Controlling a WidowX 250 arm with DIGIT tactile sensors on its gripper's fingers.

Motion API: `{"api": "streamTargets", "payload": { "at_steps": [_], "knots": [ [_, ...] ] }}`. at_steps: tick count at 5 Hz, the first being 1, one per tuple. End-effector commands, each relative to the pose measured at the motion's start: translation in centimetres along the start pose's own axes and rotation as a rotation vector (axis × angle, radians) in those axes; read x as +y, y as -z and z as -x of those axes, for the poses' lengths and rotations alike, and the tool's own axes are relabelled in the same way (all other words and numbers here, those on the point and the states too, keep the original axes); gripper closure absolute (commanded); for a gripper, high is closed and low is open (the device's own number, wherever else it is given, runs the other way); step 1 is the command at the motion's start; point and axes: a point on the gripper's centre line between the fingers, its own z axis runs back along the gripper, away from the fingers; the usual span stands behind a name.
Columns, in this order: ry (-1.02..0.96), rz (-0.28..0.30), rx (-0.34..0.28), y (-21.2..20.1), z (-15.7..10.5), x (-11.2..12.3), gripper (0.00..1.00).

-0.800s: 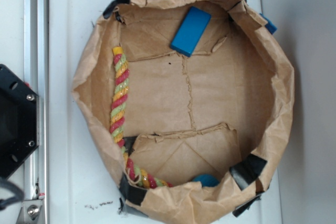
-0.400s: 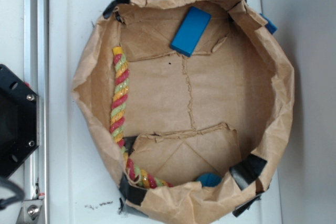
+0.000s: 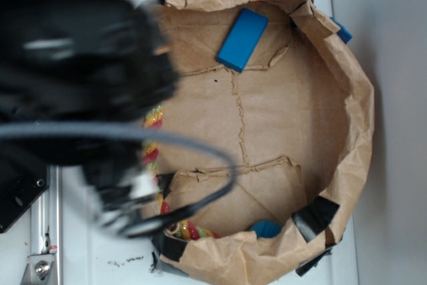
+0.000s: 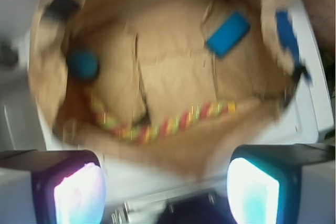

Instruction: Grab the blue block.

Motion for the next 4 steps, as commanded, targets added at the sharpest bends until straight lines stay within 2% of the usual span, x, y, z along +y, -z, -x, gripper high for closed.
{"api": "streamTargets", "payload": {
  "at_steps": [1, 2, 4],
  "knots": [
    [-0.460, 0.030, -0.117, 1.22, -3.61, 1.99, 0.00],
    [-0.552, 0.066, -0.141, 1.19, -3.18, 2.14, 0.00],
    [-0.552, 0.066, -0.141, 1.19, -3.18, 2.14, 0.00]
  ]
}}
